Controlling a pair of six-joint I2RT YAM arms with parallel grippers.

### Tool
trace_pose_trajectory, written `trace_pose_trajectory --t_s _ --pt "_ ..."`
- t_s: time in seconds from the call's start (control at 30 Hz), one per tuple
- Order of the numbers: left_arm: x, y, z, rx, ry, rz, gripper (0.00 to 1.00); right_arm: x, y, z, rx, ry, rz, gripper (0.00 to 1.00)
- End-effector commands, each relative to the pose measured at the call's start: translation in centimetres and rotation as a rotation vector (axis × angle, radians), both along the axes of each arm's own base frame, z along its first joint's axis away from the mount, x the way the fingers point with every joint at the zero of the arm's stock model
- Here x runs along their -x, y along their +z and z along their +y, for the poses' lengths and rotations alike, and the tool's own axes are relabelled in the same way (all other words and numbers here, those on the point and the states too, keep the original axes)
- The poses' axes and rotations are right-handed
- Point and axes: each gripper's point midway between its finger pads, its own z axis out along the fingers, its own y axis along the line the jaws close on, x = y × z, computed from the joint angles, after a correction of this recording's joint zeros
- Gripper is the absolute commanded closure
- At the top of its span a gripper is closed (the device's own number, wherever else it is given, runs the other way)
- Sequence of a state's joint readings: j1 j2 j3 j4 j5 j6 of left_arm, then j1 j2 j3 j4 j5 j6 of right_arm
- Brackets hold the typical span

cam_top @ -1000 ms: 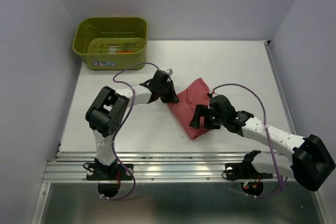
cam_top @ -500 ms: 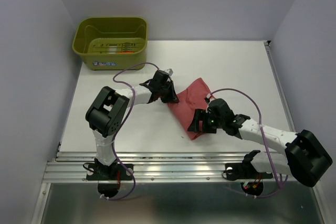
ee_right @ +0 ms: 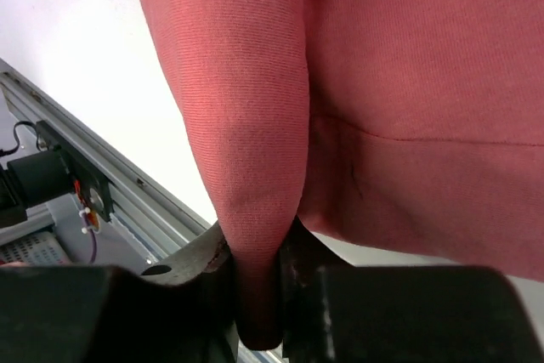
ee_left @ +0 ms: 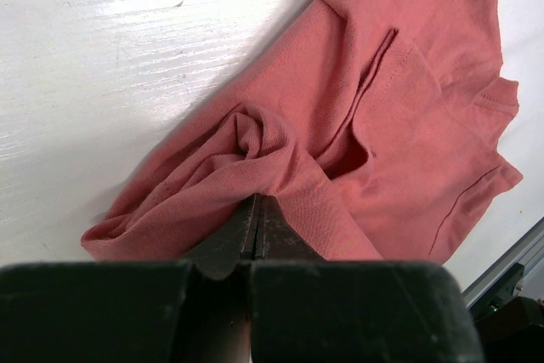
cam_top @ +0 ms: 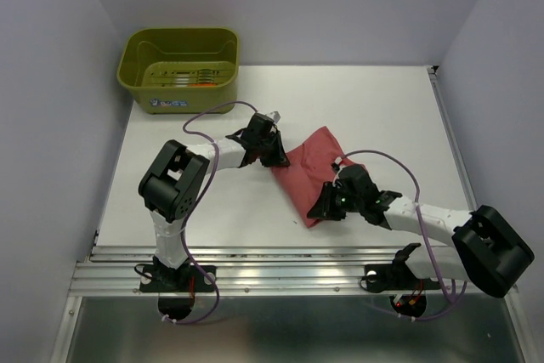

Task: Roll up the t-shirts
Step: Roll the T-shirt to the center of the board.

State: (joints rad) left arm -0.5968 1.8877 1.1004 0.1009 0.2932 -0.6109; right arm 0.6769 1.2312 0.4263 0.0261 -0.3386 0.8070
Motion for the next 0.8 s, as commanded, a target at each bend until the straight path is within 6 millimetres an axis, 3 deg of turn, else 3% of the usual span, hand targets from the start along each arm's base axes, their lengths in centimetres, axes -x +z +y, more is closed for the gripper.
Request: trace_pose_trajectory --t_s 0.0,0.13,0.27,0.6,0.73,0.77 --pt "-0.1 0.7 -0.1 -0.004 -0.019 -0.03 1.0 -0.4 1.6 1.3 -0.091 -0.01 -0.031 0.86" --pt "-0.1 0.5 -0.1 -0.009 -0.016 -0.027 1.0 -0.2 2.2 1.5 -0.124 -0.009 -0.026 0.96" --pt "-0.1 0.2 -0.1 -0.012 -0.017 -0.024 1.0 0.3 2.3 1.5 -0.15 -0.03 0.011 0.99" --pt "-0.3 -0.4 0.1 -0.028 -0.005 -0.02 1.0 2.0 -2.6 -1.1 -0.054 -0.149 0.136 0.99" --pt "-0.3 -0.5 0.1 -0.028 -0.005 -0.017 1.0 1.5 -2.6 -1.7 -0.003 -0.142 0.094 0.89" --pt "-0.3 -0.5 0.1 -0.028 -0.005 -0.017 1.0 1.5 -2.4 -1.8 0.001 -0.134 0.08 0.72"
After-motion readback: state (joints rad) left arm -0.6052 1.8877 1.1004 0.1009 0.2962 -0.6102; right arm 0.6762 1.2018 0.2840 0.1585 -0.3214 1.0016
